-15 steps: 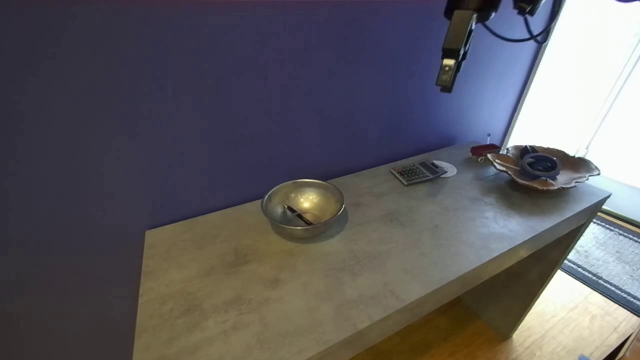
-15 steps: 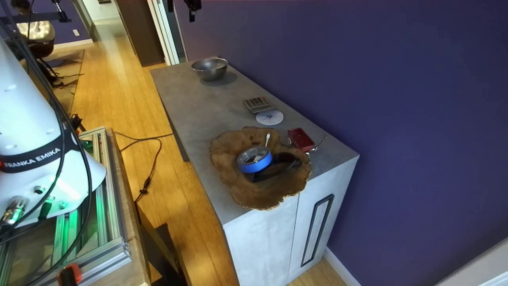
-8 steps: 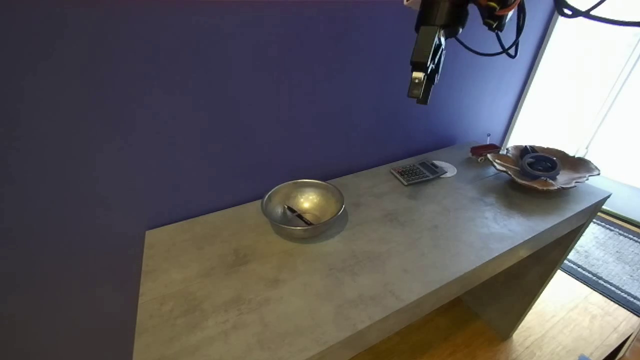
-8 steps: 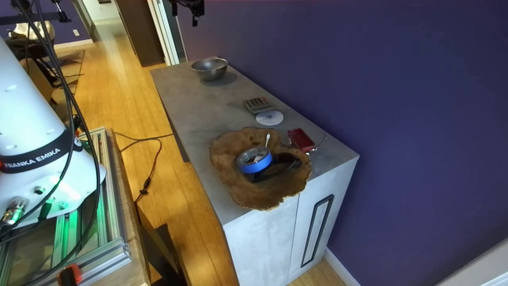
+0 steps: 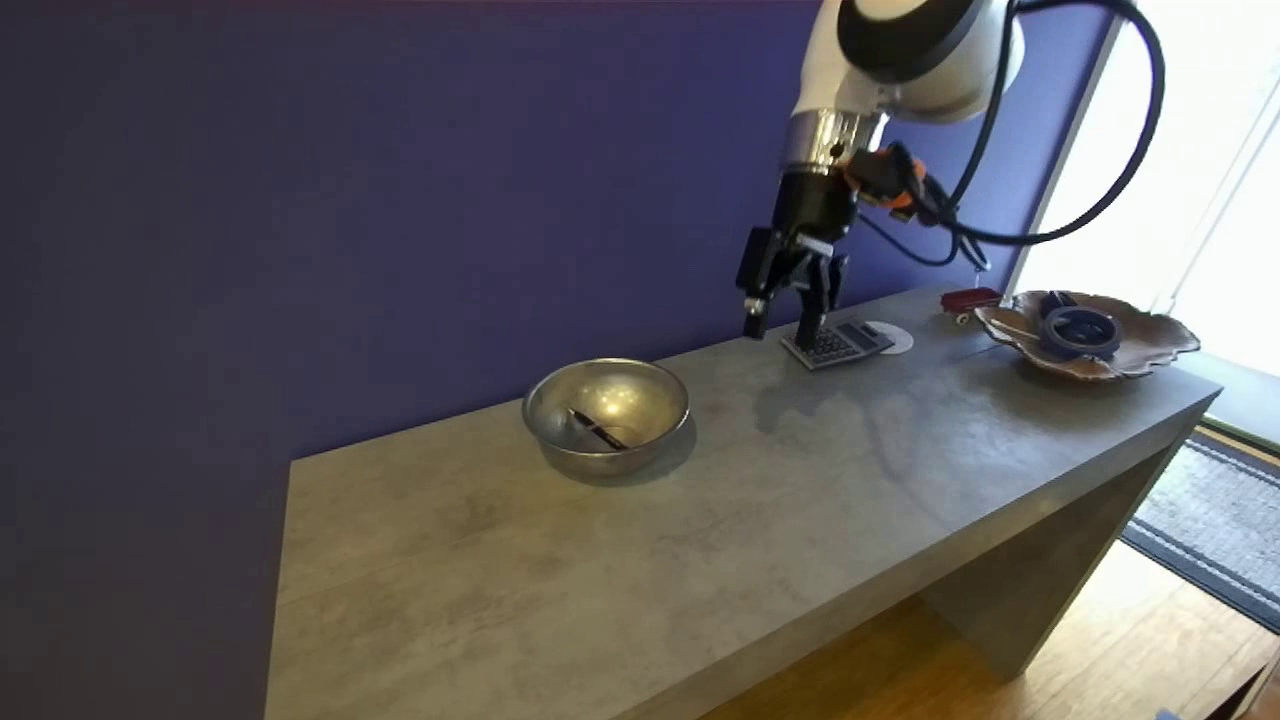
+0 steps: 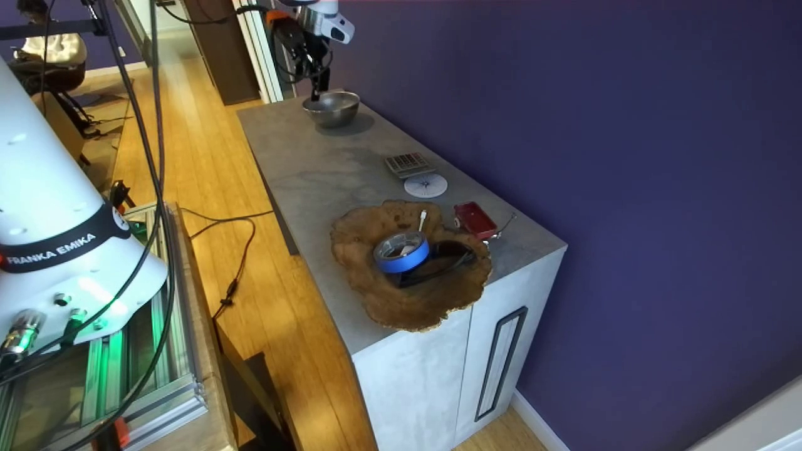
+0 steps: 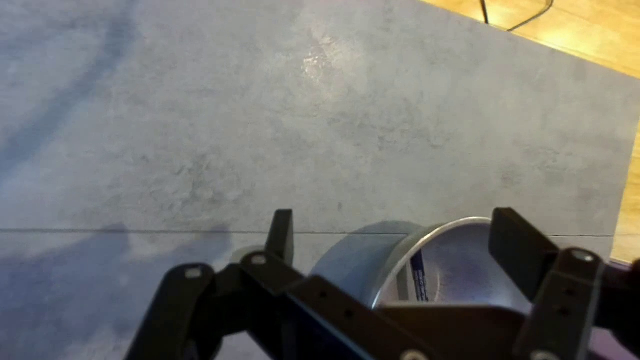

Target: Move the silver bowl from the table to the tray

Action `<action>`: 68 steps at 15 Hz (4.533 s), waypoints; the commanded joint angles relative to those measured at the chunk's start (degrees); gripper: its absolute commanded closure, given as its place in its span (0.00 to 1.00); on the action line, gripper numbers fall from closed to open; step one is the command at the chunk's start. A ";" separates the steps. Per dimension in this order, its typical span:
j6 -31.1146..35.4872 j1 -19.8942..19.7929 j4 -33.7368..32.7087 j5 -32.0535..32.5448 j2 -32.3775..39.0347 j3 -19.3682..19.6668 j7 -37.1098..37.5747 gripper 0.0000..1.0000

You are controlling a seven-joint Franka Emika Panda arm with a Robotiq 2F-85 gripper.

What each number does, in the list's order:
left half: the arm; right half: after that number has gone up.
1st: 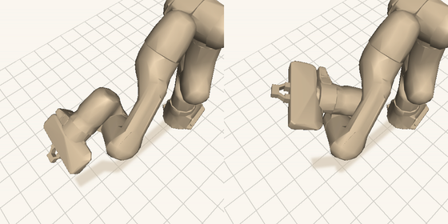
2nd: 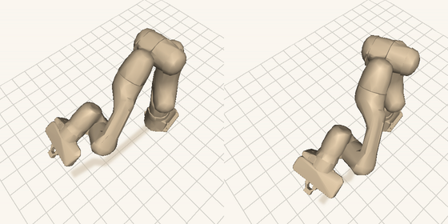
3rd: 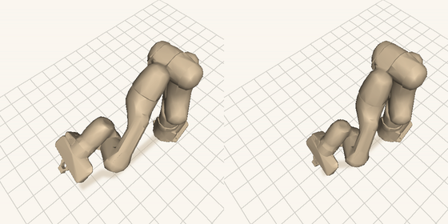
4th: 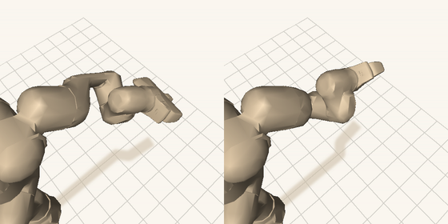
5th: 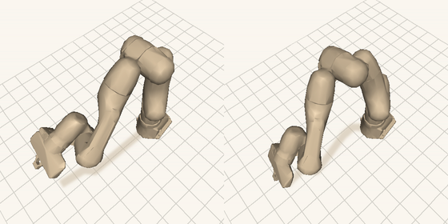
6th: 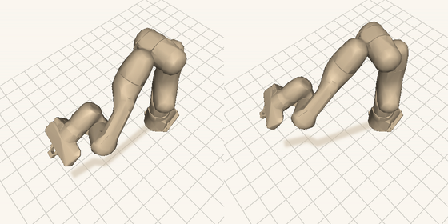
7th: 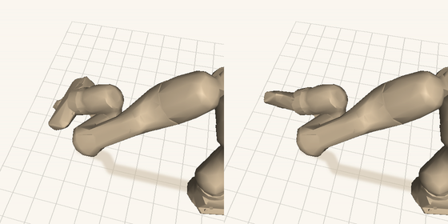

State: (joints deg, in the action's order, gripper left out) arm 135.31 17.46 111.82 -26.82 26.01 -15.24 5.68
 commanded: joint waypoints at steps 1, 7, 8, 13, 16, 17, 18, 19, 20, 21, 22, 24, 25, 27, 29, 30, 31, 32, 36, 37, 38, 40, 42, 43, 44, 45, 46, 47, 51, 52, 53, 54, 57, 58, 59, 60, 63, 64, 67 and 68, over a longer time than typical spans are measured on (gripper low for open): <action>0.76 -0.68 -1.44 -0.94 2.83 -1.43 1.40 0.00; 9.42 1.08 -7.99 -2.69 12.48 -1.35 6.73 0.00; 12.20 1.58 -8.67 -2.07 13.93 -1.00 7.62 0.00; 19.63 1.21 -11.69 -2.11 18.66 -2.75 8.37 0.06; 20.38 2.43 -12.32 -0.13 18.30 -2.36 9.85 0.41; 19.42 3.14 -12.61 0.72 18.16 -1.58 11.04 0.48; 18.63 3.61 -13.10 1.34 18.27 -1.07 12.10 0.56; 18.22 3.81 -13.43 1.71 18.51 -0.98 12.69 0.62; 17.95 3.92 -13.67 1.97 18.63 -1.01 13.16 0.69; 17.78 4.07 -13.82 2.25 18.74 -0.91 13.64 0.77; 17.67 4.10 -13.89 2.39 18.79 -0.86 13.94 0.83; 17.46 4.07 -13.85 2.55 18.79 -0.83 14.42 0.97; 17.55 3.98 -13.82 2.55 18.84 -0.82 14.58 1.00; 17.59 3.82 -13.89 2.45 18.95 -0.73 14.90 1.00; 18.15 3.65 -12.97 2.32 17.94 -0.71 15.04 0.98; 18.37 3.30 -12.42 2.07 17.38 -0.91 14.84 0.98; 18.24 2.56 -11.71 1.52 16.58 -1.62 14.21 0.98; 17.49 1.60 -10.85 0.96 15.59 -2.41 13.48 0.98; 16.35 -9.15 0.60 -6.64 6.71 -11.72 2.29 0.98; 16.31 -12.69 3.48 -10.05 5.30 -14.74 -2.17 0.98; 17.48 -15.89 6.31 -14.63 4.11 -17.46 -6.45 0.98; 21.18 -25.22 11.08 -24.32 3.86 -25.97 -12.61 0.98; 23.42 -33.65 13.76 -33.46 5.09 -33.22 -20.36 0.98; 25.27 -37.99 15.50 -38.02 5.55 -36.80 -24.18 0.98; 26.64 -42.28 16.99 -42.55 5.89 -40.35 -27.78 0.98; 21.51 -30.57 13.12 -39.90 3.74 -29.00 -24.36 0.98; 20.96 -31.96 13.97 -42.01 3.35 -29.32 -26.82 0.92; 19.88 -30.69 13.76 -42.00 3.10 -27.17 -26.81 0.92; 21.86 -34.68 19.49 -44.06 -1.44 -29.70 -29.77 0.98; 21.16 -37.79 22.90 -48.94 -4.94 -31.59 -35.13 0.98; 20.65 -40.68 24.79 -53.06 -6.70 -33.45 -39.63 0.98; 20.65 -44.37 26.30 -58.20 -8.02 -35.96 -44.94 0.98; 17.20 -57.45 30.94 -71.59 -13.51 -42.20 -55.74 0.98; 14.26 -61.68 33.11 -76.16 -16.18 -43.66 -58.75 0.98; 11.00 -65.00 35.63 -80.78 -19.27 -44.31 -60.90 0.98; 7.27 -68.15 38.17 -85.18 -22.32 -44.66 -63.19 0.98; -2.49 -74.04 46.73 -96.94 -29.87 -43.82 -66.56 0.98; -4.19 -75.01 49.70 -99.28 -32.28 -43.36 -65.14 0.98; 2.41 -64.31 48.37 -104.25 -27.10 -28.83 -66.45 0.98; 2.97 -60.33 48.46 -106.85 -27.72 -24.07 -66.63 0.98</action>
State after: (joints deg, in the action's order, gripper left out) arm 136.75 -52.15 160.27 -127.37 -0.93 -50.51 -61.02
